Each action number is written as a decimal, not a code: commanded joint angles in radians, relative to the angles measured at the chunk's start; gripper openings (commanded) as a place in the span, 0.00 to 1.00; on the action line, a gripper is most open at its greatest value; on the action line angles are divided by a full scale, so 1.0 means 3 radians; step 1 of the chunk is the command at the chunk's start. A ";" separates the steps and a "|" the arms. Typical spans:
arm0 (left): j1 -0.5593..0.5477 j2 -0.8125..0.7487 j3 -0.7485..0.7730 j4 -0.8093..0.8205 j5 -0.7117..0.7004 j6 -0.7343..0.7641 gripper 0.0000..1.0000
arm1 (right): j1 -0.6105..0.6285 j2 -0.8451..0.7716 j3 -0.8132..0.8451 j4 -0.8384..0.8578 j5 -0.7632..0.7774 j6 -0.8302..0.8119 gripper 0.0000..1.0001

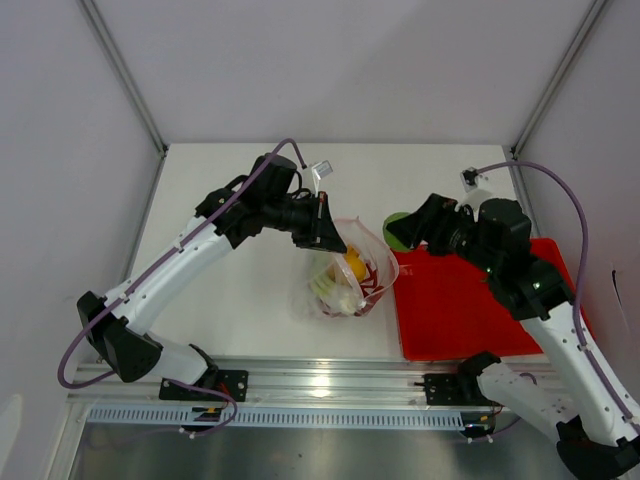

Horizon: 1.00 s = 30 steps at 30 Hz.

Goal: Place the food in the zip-top bag and seal the zipper
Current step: Place the fake fruit in the zipper food storage bag.

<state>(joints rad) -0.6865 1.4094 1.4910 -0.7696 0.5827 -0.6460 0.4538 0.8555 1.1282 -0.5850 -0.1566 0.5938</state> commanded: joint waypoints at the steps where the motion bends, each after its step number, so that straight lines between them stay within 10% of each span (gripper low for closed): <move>1: 0.0008 -0.0096 0.0026 0.0213 0.0123 -0.0025 0.01 | 0.0322 0.0119 0.0227 -0.0080 0.0138 0.0015 0.52; 20: 0.0013 -0.0086 0.0062 0.0229 0.0169 -0.0061 0.01 | 0.1059 0.0610 0.0243 -0.0279 0.0639 -0.0087 0.67; 30: 0.0008 -0.0127 0.0082 0.0198 0.0149 -0.0045 0.01 | 0.1059 0.0789 0.0309 -0.0279 0.0634 -0.0138 1.00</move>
<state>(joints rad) -0.6865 1.4094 1.4910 -0.7673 0.5835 -0.6472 0.7650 1.0828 1.1698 -0.6689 0.0017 0.5682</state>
